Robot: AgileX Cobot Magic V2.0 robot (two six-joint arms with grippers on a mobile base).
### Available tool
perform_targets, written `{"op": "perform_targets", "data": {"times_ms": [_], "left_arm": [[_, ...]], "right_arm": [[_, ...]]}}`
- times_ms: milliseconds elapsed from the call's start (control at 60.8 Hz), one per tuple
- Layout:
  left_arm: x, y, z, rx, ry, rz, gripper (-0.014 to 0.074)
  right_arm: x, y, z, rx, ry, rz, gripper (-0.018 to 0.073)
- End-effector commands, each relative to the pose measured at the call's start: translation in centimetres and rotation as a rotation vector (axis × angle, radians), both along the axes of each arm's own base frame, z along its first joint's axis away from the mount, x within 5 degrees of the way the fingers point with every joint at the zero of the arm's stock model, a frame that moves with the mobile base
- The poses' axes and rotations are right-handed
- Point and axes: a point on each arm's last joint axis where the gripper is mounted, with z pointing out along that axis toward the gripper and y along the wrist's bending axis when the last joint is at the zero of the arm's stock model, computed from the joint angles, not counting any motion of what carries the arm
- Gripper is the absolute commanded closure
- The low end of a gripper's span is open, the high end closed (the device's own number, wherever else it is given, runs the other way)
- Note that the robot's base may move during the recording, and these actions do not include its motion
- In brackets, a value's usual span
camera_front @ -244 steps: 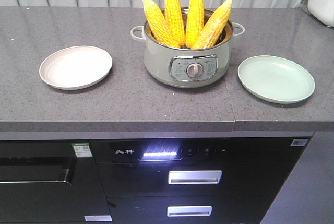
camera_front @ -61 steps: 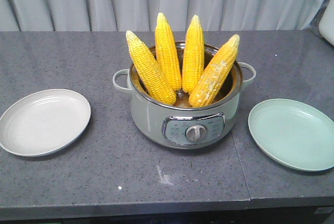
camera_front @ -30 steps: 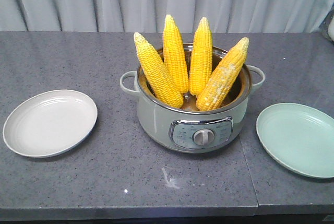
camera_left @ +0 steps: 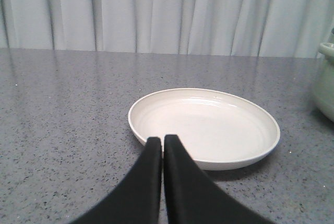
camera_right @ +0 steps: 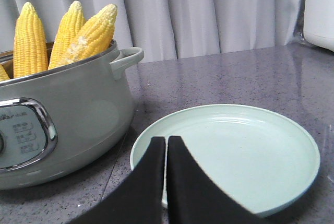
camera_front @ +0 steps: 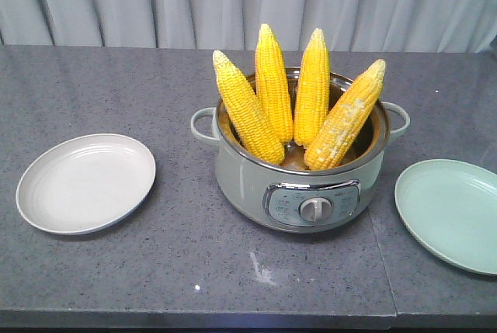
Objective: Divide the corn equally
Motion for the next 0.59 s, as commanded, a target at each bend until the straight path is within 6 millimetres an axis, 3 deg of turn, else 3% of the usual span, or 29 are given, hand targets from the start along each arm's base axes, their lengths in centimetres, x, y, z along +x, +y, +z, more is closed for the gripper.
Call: {"op": "perform_targets", "data": {"times_ms": [0,576], "left_arm": [[-0.22,-0.03,1.58,-0.016,-0.112,-0.007,0.0603],[-0.22,-0.03,1.58,-0.016,-0.112,-0.007,0.0603]], "right_arm": [[0.04,0.11,0.06,-0.011,-0.057,0.012,0.0561],[0.04,0.11,0.06,-0.011,-0.057,0.012,0.0561]]}}
